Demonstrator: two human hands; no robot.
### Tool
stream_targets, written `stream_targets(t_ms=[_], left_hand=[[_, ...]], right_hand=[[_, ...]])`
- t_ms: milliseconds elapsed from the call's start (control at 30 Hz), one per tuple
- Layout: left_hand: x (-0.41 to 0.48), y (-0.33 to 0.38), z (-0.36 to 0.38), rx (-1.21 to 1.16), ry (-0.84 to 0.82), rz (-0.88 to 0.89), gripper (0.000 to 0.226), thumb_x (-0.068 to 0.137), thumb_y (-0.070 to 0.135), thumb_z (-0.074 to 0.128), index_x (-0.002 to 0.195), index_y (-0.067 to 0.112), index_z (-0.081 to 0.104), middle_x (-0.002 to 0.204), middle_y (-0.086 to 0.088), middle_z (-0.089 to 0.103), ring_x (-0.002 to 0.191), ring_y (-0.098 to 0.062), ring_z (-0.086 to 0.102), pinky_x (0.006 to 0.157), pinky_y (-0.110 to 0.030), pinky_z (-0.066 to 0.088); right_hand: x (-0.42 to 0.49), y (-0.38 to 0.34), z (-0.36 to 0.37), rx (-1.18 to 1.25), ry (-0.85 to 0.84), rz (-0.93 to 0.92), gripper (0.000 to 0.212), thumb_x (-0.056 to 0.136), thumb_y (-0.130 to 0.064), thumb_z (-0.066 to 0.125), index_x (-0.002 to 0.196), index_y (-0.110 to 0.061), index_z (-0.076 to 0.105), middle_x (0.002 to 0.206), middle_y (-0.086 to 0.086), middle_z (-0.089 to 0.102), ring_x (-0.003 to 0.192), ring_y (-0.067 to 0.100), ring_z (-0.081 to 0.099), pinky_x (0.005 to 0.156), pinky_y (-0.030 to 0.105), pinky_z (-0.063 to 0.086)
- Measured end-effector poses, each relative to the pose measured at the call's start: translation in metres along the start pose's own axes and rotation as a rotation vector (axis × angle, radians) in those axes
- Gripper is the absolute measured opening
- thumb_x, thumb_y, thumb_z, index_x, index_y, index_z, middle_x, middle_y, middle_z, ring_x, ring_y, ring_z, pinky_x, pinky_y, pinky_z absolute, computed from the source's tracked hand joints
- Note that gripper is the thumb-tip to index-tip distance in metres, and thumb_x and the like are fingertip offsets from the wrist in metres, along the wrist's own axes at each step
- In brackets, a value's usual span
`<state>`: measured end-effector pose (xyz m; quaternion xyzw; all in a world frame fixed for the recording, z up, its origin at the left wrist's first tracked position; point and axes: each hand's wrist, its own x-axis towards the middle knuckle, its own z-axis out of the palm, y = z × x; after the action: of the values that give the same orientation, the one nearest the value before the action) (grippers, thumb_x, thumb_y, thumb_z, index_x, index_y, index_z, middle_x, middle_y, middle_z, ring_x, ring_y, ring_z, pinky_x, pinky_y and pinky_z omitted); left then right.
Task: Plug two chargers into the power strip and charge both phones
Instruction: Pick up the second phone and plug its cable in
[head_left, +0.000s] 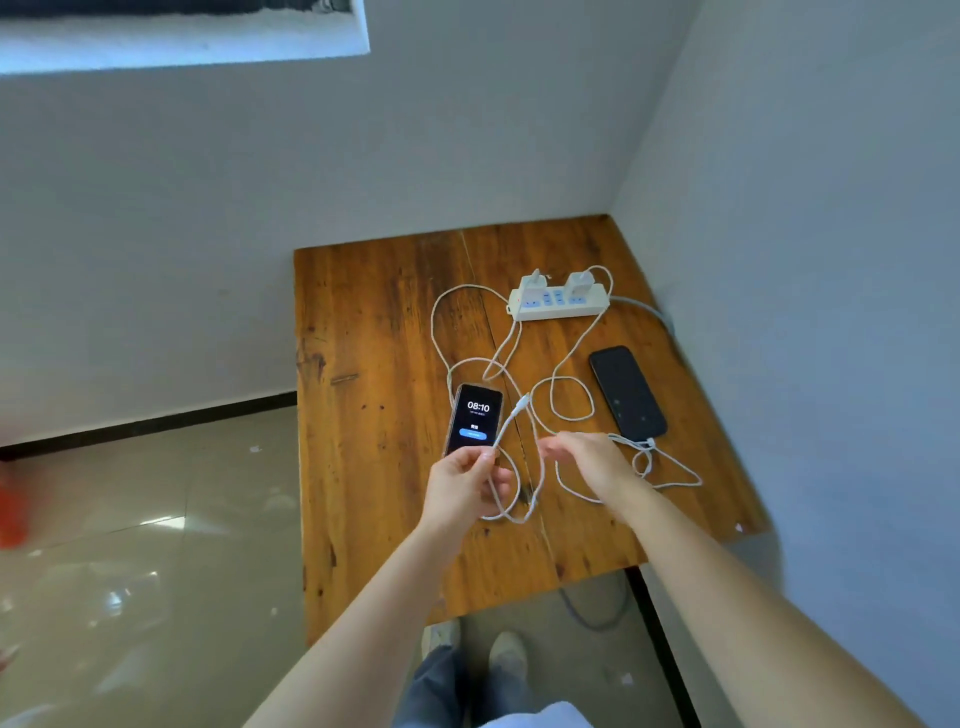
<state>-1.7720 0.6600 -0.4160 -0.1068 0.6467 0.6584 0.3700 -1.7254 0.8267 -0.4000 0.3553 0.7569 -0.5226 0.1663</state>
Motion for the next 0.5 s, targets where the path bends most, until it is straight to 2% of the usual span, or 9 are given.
stream_targets(t_ms=[100, 233, 300, 367, 433, 500], left_hand=[[0.003, -0.006, 0.017, 0.053, -0.049, -0.017, 0.014, 0.093, 0.020, 0.055, 0.095, 0.013, 0.066, 0.070, -0.003, 0.072, 0.065, -0.018, 0.069, 0.061, -0.029, 0.057], [0.016, -0.014, 0.020, 0.181, -0.093, -0.027, 0.013, 0.089, 0.025, 0.060, 0.089, 0.017, 0.071, 0.081, -0.004, 0.073, 0.074, -0.017, 0.070, 0.060, -0.023, 0.055], [0.032, -0.023, 0.015, 0.308, 0.006, -0.013, 0.016, 0.089, 0.032, 0.060, 0.094, 0.019, 0.069, 0.094, 0.000, 0.069, 0.089, -0.017, 0.066, 0.068, -0.026, 0.054], [0.053, -0.033, 0.005, 0.506, 0.188, -0.023, 0.030, 0.089, 0.034, 0.060, 0.115, 0.019, 0.060, 0.116, 0.000, 0.060, 0.108, -0.019, 0.057, 0.078, -0.031, 0.053], [0.073, -0.040, -0.006, 0.704, 0.350, -0.069, 0.049, 0.088, 0.034, 0.062, 0.131, 0.016, 0.048, 0.132, -0.009, 0.049, 0.121, -0.026, 0.046, 0.087, -0.041, 0.050], [0.093, -0.045, -0.012, 0.850, 0.412, -0.092, 0.063, 0.084, 0.038, 0.066, 0.134, 0.011, 0.040, 0.137, -0.014, 0.042, 0.128, -0.029, 0.037, 0.091, -0.044, 0.047]], right_hand=[[0.003, -0.010, 0.012, 0.207, 0.018, -0.007, 0.038, 0.092, -0.045, 0.051, 0.105, -0.014, 0.069, 0.109, -0.002, 0.067, 0.105, 0.014, 0.057, 0.088, 0.032, 0.036], [0.014, -0.010, 0.027, 0.253, 0.179, 0.016, 0.025, 0.097, -0.031, 0.048, 0.091, -0.017, 0.068, 0.095, -0.003, 0.070, 0.091, 0.012, 0.060, 0.082, 0.031, 0.042], [0.020, -0.005, 0.029, 0.207, 0.244, 0.022, 0.026, 0.098, -0.028, 0.046, 0.086, -0.018, 0.066, 0.088, -0.002, 0.070, 0.085, 0.013, 0.062, 0.077, 0.028, 0.045], [0.025, 0.002, 0.028, 0.175, 0.269, 0.050, 0.027, 0.098, -0.025, 0.047, 0.081, -0.016, 0.066, 0.079, 0.002, 0.069, 0.078, 0.016, 0.065, 0.072, 0.027, 0.047], [0.029, 0.010, 0.023, 0.148, 0.229, 0.060, 0.028, 0.097, -0.025, 0.048, 0.082, -0.011, 0.068, 0.071, 0.004, 0.066, 0.068, 0.016, 0.064, 0.068, 0.026, 0.050], [0.032, 0.018, 0.017, 0.096, 0.179, 0.052, 0.031, 0.096, -0.025, 0.049, 0.074, -0.011, 0.065, 0.064, 0.003, 0.061, 0.058, 0.013, 0.059, 0.058, 0.022, 0.048]])
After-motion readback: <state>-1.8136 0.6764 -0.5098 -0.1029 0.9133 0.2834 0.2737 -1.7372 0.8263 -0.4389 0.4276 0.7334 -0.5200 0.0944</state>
